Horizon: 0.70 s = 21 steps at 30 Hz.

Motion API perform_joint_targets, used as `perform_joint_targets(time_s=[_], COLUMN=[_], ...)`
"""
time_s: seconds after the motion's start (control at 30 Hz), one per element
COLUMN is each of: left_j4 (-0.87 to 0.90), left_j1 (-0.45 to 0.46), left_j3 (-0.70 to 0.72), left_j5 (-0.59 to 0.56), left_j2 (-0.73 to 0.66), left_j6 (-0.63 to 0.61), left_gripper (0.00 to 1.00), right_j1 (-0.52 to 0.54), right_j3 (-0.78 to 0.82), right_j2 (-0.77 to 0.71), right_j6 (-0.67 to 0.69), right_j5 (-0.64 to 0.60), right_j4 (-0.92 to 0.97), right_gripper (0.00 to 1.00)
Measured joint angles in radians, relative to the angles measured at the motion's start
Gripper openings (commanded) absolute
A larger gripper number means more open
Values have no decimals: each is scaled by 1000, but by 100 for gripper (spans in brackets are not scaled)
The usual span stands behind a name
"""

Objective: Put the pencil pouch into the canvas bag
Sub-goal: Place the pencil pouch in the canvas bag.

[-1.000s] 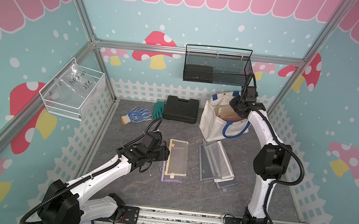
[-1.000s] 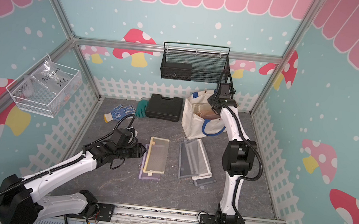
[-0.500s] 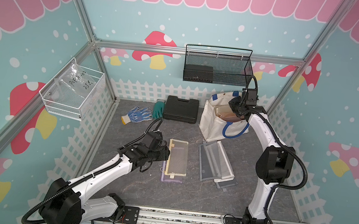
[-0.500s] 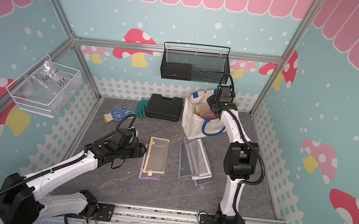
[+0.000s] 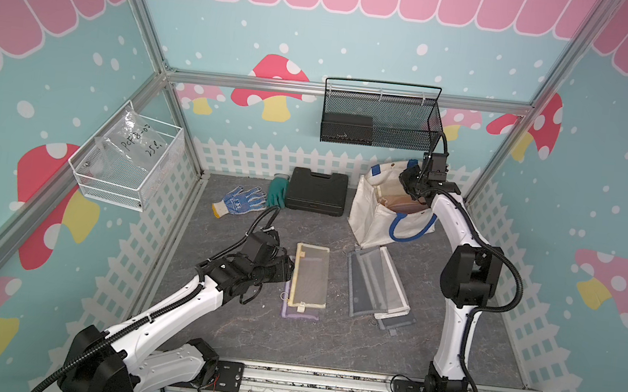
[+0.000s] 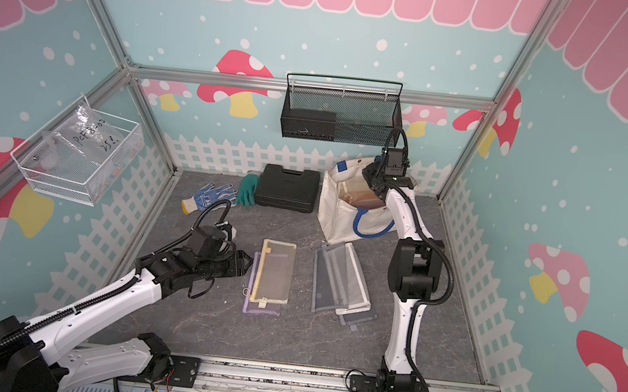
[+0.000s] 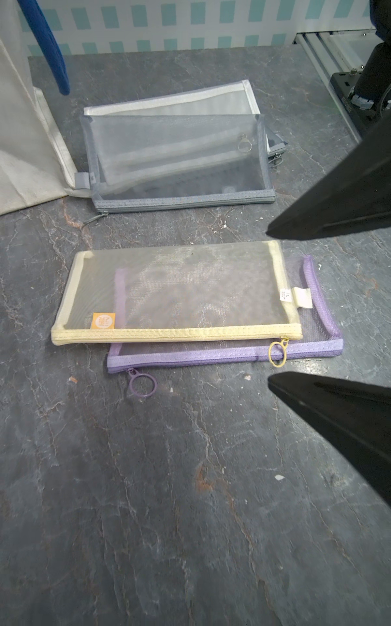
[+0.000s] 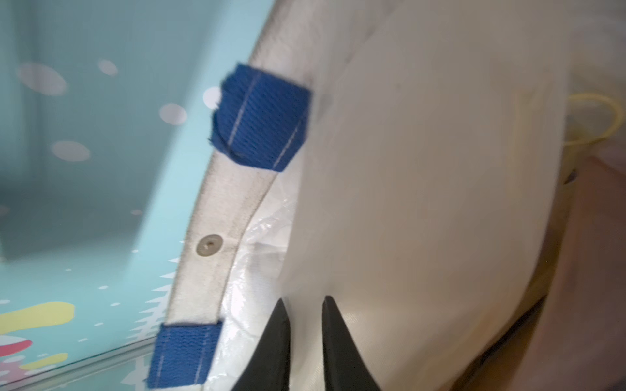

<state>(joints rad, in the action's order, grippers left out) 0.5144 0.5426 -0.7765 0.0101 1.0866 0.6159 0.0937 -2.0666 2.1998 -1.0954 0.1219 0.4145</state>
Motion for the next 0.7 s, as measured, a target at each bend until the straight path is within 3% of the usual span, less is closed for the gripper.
perform_joint_targets(time_s=[0.17,0.4,0.7], left_j4=[12,14,13], left_j1=[0,0,-4], left_j3=[0,0,0], left_j5=[-5,-8,-7], left_j2=[-3,-1,13], left_j6=[0,0,1], left_gripper=[64,64,64], right_j1=[-1,-2,-5], right_j3=[45,43,14], right_j2=[-10,-31,-165], right_j6=[43,120,259], right_j5=[1,8,3], right_j4=[-2,9,72], right_gripper=[28,55,70])
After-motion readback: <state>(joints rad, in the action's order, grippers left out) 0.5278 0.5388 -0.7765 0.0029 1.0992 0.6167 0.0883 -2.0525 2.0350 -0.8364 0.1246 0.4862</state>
